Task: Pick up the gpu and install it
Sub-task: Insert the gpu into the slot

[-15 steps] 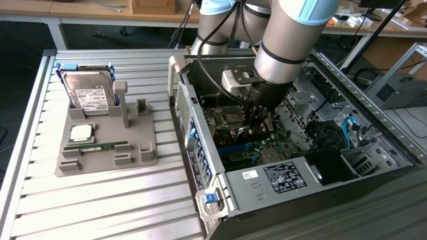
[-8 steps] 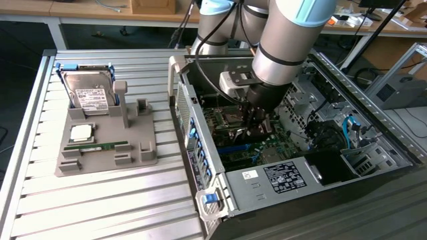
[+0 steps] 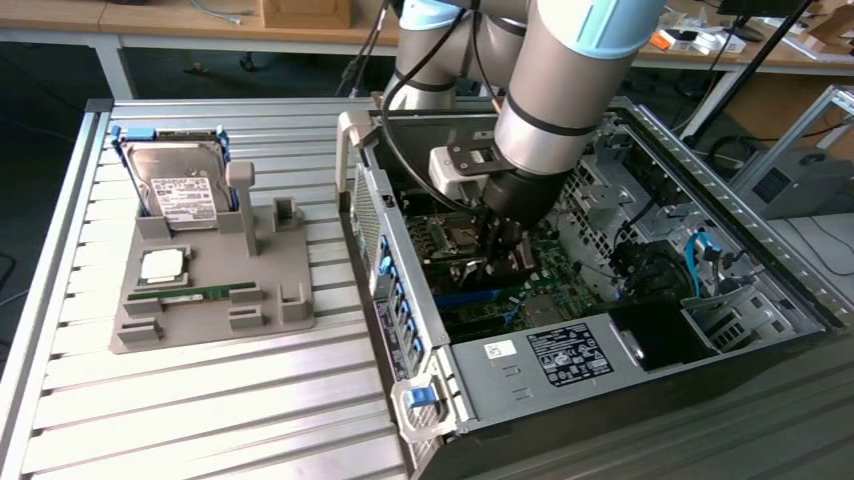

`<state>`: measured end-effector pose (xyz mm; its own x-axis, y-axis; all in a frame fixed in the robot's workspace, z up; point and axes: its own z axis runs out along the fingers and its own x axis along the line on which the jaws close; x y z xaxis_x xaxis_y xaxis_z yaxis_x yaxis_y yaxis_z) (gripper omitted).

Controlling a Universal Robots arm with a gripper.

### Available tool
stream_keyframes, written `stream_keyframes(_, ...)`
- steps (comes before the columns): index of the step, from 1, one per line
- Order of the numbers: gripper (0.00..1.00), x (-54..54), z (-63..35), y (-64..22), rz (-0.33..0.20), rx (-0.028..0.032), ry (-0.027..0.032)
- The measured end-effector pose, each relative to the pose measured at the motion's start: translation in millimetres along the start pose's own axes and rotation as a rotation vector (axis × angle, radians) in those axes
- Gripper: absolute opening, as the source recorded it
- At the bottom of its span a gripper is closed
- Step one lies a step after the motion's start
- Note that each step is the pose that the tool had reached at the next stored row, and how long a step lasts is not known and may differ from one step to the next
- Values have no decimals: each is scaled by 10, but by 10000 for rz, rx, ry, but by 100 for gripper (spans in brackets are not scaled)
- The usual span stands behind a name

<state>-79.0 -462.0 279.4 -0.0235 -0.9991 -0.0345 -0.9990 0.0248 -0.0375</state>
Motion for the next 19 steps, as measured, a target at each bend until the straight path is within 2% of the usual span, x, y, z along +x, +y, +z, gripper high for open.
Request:
stream_keyframes(9,27,2,22,25,2,1,0)
stream_keyframes(19,27,13,66,26,0,1,36)
